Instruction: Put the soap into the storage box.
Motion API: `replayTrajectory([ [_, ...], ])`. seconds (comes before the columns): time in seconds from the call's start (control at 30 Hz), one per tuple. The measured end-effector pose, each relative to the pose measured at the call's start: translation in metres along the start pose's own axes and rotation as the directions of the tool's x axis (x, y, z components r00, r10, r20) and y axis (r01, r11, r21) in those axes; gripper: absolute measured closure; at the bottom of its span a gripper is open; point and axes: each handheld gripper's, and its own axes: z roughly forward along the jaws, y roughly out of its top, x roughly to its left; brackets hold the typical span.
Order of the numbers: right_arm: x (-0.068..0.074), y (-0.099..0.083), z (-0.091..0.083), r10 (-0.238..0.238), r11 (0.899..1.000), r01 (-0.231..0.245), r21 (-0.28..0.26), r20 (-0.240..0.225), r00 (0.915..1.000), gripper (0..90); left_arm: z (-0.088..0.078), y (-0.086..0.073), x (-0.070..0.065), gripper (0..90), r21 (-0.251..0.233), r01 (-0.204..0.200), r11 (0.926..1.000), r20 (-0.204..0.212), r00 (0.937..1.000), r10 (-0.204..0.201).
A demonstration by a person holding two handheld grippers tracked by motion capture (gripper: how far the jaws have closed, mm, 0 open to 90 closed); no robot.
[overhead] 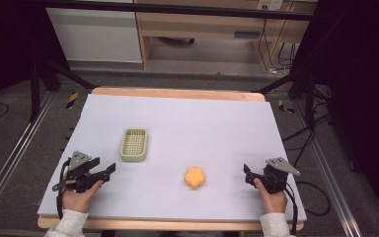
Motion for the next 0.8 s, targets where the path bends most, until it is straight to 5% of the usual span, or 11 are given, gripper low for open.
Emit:
replayTrajectory([
  [0.8,0.002,0.0,0.002,-0.012,1.0,0.012,0.024,0.001,0.9999,3.2,0.004,0.026,-0.026,27.7,-0.015,-0.06,0.9981,0.047,0.997,0.061],
])
